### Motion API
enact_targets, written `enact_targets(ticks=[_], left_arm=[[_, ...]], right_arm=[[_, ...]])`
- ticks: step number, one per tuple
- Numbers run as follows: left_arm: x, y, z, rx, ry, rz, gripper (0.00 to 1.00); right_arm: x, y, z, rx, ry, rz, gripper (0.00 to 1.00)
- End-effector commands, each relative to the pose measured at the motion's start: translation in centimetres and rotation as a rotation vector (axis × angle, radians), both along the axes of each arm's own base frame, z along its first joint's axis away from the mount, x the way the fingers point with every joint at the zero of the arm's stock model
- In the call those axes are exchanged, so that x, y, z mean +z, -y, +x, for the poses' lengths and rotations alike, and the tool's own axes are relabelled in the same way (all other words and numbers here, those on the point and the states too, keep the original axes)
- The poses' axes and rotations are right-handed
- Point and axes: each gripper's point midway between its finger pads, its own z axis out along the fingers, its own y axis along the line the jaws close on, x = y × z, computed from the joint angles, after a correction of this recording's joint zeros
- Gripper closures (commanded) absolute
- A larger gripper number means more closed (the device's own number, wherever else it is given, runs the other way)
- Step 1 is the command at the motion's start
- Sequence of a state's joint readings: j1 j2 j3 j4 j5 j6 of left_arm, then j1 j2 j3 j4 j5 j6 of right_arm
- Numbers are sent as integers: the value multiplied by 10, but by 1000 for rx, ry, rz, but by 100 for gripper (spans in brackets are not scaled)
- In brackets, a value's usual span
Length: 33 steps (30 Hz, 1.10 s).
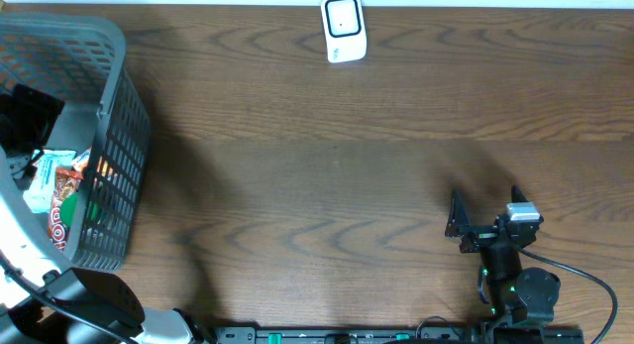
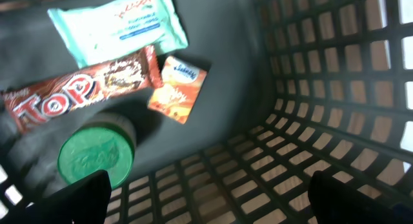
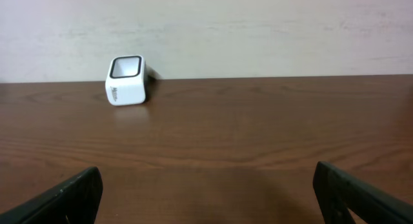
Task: Scan the item barcode
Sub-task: 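Reach the left gripper into the basket and grasp the green-lidded jar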
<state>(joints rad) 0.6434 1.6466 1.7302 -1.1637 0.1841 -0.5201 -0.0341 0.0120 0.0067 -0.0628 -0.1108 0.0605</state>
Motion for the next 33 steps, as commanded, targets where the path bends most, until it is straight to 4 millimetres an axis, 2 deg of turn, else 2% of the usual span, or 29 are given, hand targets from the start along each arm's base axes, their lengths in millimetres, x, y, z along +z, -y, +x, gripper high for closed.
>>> enact_targets(ticks=[1, 4, 8, 14, 20, 33], left_arm=[[-8, 3, -9, 13, -44, -20, 2], [-13, 5, -26, -27, -130, 1, 2], [-18, -6, -58, 112, -274, 48, 2], [-25, -17, -73, 138, -360, 113, 2], [-49, -15, -78, 131, -399, 97, 2], [-90, -22, -68, 130, -402, 94, 2]], right_arm=[[-1, -2, 0, 5, -2, 10, 1], [-1, -2, 0, 5, -2, 10, 1], [-1, -2, 0, 5, -2, 10, 1], [-1, -2, 0, 5, -2, 10, 1], [-1, -2, 0, 5, -2, 10, 1], [-1, -2, 0, 5, -2, 10, 1]])
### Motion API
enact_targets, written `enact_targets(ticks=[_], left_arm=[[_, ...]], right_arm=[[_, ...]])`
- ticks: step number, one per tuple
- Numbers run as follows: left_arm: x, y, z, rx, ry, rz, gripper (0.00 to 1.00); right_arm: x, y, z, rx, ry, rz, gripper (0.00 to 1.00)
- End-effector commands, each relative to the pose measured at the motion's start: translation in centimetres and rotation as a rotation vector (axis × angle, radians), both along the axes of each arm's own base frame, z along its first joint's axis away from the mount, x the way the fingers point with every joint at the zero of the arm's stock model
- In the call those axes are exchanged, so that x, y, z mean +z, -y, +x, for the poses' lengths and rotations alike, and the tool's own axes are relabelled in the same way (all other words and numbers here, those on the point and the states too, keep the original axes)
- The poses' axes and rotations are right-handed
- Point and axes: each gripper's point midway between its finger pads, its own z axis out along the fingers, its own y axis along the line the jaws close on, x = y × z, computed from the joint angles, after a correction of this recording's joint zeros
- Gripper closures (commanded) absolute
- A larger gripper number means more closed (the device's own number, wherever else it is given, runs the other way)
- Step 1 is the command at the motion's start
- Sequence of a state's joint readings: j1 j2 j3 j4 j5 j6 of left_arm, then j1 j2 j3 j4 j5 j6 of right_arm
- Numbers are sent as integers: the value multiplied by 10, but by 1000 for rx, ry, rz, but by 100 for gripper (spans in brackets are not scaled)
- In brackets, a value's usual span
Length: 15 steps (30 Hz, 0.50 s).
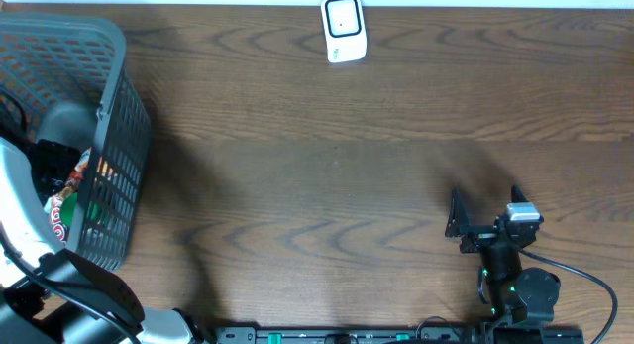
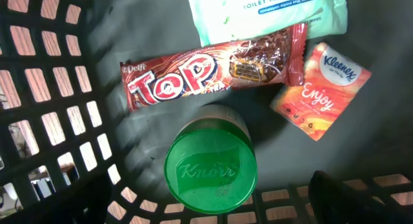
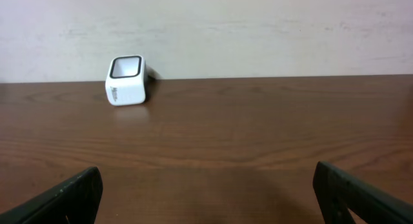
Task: Scan the item barcode
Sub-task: 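Reach the left gripper into the basket and grasp the green-lidded jar, then lift the jar and carry it to the white scanner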
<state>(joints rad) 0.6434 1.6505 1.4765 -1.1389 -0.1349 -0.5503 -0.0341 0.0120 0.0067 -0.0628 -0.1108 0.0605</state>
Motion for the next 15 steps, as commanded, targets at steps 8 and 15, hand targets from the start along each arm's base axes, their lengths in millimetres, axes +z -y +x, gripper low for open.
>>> enact_targets(ticks=[8, 15], left_arm=[[-59, -2, -4, 11, -163, -99, 2], [-101, 6, -12, 10, -284, -200, 2]], right_arm=[[-1, -2, 0, 5, -2, 10, 1], [-1, -2, 0, 5, -2, 10, 1]])
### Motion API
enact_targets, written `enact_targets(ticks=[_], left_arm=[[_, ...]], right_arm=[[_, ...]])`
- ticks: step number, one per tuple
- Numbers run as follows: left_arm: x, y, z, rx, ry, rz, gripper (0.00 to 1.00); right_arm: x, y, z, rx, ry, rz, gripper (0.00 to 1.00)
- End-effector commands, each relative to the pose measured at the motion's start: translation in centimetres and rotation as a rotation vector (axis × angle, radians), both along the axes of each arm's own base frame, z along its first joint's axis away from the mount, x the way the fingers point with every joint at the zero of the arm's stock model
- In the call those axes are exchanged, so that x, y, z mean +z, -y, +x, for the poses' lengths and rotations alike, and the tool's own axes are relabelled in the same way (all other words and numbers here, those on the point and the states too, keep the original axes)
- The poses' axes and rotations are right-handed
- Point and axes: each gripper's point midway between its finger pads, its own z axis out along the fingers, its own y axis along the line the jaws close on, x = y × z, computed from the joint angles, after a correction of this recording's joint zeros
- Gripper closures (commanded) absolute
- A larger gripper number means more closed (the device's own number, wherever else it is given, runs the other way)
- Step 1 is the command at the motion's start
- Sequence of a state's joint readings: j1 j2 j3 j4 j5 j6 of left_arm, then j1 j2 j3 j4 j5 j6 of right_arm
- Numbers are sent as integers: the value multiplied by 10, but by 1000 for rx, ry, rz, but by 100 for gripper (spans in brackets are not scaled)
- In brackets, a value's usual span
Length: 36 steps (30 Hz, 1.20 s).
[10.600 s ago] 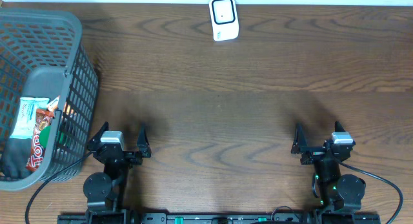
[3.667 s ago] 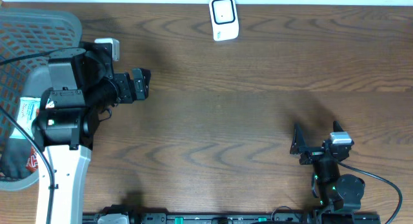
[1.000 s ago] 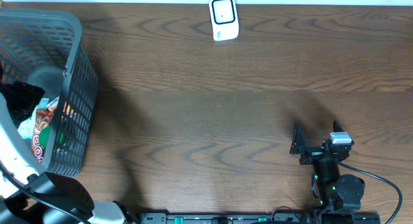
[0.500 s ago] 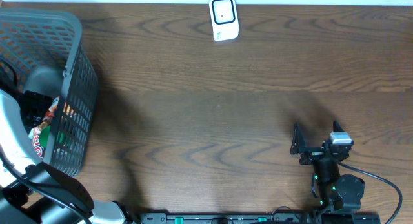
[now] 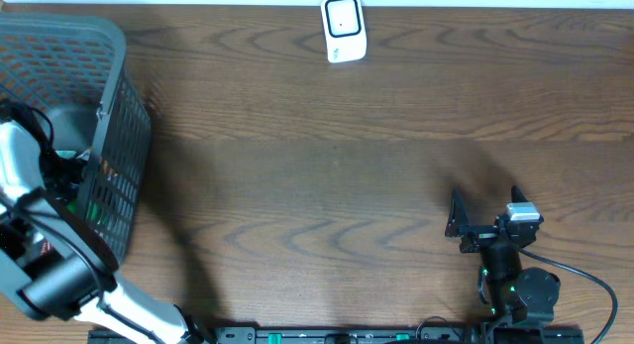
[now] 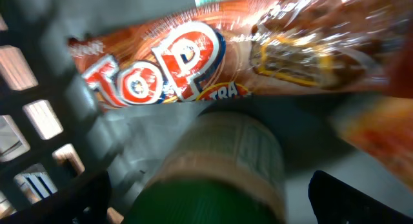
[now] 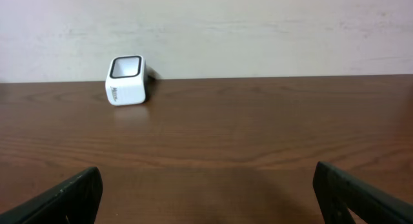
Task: Scan the item barcode
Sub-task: 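Lift the jar and carry it to the white scanner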
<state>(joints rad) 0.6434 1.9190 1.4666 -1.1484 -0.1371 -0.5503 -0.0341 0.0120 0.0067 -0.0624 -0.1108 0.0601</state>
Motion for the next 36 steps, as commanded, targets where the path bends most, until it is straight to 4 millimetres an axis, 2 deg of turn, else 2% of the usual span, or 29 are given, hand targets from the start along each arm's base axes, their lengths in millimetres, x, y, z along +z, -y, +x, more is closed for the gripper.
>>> enact_targets(ticks=[1, 6, 9, 11, 14, 19, 23, 26, 31, 36], left_arm=[[-19, 4, -8, 9, -65, -40, 2], [-35, 12, -18, 11, -118, -80, 2], [-38, 16, -23, 31, -134, -86, 25], [-37, 16, -24, 31, -136, -88, 35], [-36, 16, -24, 31, -134, -87, 44], [-18, 11, -15, 32, -84, -54, 44], [20, 1, 3, 34, 13, -13, 44], [62, -3, 26, 27, 153, 16, 44], [153, -1, 61, 2, 462, 75, 43], [246, 24, 84, -83, 806, 108, 43]], right_arm=[[-1, -2, 0, 5, -2, 10, 1], [-1, -2, 0, 5, -2, 10, 1], [-1, -2, 0, 5, -2, 10, 1], [-1, -2, 0, 5, -2, 10, 1], [-1, -2, 0, 5, -2, 10, 1], [-1, -2, 0, 5, -2, 10, 1], [-1, -2, 0, 5, -2, 10, 1], [-1, -2, 0, 5, -2, 10, 1], [-1, -2, 0, 5, -2, 10, 1], [-1, -2, 0, 5, -2, 10, 1]])
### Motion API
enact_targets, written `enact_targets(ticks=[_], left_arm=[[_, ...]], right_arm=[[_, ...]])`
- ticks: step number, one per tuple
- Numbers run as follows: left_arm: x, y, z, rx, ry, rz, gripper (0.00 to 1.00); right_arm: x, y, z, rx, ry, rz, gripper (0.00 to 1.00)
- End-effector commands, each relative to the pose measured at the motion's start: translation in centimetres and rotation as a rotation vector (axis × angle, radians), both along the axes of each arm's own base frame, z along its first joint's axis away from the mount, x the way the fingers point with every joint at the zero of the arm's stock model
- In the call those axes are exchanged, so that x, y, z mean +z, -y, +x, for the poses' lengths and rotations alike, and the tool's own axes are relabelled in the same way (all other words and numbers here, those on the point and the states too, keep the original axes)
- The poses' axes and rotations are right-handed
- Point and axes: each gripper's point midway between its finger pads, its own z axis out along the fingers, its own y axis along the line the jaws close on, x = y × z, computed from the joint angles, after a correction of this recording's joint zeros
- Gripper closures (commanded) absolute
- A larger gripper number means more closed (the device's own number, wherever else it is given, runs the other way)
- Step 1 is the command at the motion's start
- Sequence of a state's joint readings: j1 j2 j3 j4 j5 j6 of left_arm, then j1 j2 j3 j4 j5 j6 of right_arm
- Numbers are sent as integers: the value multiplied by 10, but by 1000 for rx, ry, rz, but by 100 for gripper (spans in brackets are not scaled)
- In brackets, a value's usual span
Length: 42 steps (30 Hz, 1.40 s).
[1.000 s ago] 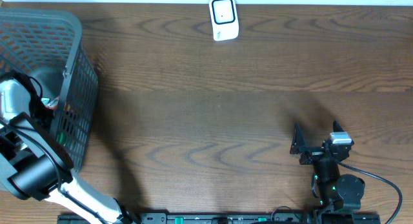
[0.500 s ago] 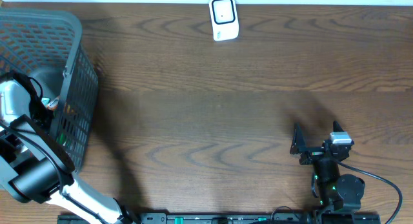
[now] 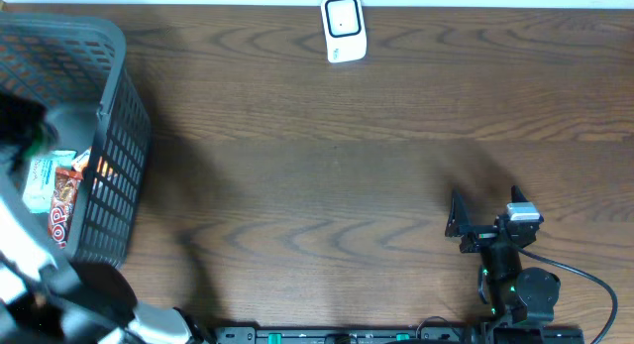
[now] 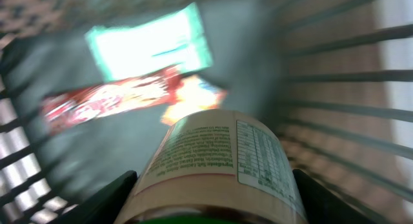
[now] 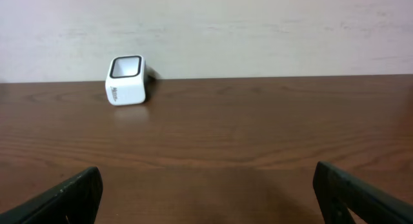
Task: Scan the item barcode
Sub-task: 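Lift the jar and carry it to the white scanner, then place the jar on the table in front of the scanner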
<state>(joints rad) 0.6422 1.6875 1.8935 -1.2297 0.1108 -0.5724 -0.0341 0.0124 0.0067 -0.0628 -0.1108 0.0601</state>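
Observation:
A jar (image 4: 219,166) with a tan printed label and a green lid fills the lower middle of the left wrist view. My left gripper (image 4: 213,193) is shut on it, one dark finger on each side, and holds it above the basket floor. Overhead, that gripper (image 3: 25,131) is a dark blur inside the grey basket (image 3: 111,136). The white barcode scanner (image 3: 343,27) stands at the far edge of the table, also seen from the right wrist as the scanner (image 5: 126,79). My right gripper (image 3: 459,223) rests open at the front right, holding nothing.
On the basket floor lie a mint tissue pack (image 4: 151,48), a red chocolate bar (image 4: 106,101) and a small orange tissue pack (image 4: 193,98). The basket's grid wall (image 4: 342,88) rises to the right of the jar. The brown table (image 3: 327,175) stretches between basket and scanner.
My left gripper was open just over the jar's green lid on the basket floor. Now it is shut on the jar and holds it higher, the other items farther below.
My left gripper looked down into the basket from the side, open. Then it was above the green-lidded jar, then close over it, still open. Now it is shut on the jar and raised. The right arm and scanner have stayed put.

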Motion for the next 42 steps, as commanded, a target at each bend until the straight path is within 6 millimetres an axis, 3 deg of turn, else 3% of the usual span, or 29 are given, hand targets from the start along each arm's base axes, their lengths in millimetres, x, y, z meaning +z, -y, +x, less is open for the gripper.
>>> enact_targets(ticks=[1, 4, 7, 10, 13, 17, 18, 24, 28, 33, 37, 42], left_arm=[[66, 34, 14, -110, 255, 2, 43], [105, 64, 22, -209, 394, 36, 42], [127, 110, 32, -342, 469, 44, 42], [129, 166, 48, -498, 485, 14, 43], [115, 235, 63, -684, 454, -37, 42], [71, 309, 75, -853, 321, -30, 42], [52, 329, 78, -890, 264, -9, 43], [-46, 398, 71, -870, -38, -22, 43], [-108, 424, 65, -749, -202, -16, 43], [-169, 438, 59, -533, -327, -48, 42], [-211, 444, 52, -352, -403, -74, 43], [-238, 450, 45, -255, -458, -114, 42]], right_arm=[[0, -2, 0, 5, -1, 10, 1], [0, -2, 0, 5, -1, 10, 1], [0, -2, 0, 5, -1, 10, 1], [0, -2, 0, 5, -1, 10, 1], [0, -2, 0, 5, -1, 10, 1], [0, -2, 0, 5, -1, 10, 1], [0, -2, 0, 5, -1, 10, 1], [0, -2, 0, 5, -1, 10, 1], [0, -2, 0, 5, -1, 10, 1], [0, -2, 0, 5, -1, 10, 1], [0, -2, 0, 5, -1, 10, 1], [0, -2, 0, 5, -1, 10, 1]])
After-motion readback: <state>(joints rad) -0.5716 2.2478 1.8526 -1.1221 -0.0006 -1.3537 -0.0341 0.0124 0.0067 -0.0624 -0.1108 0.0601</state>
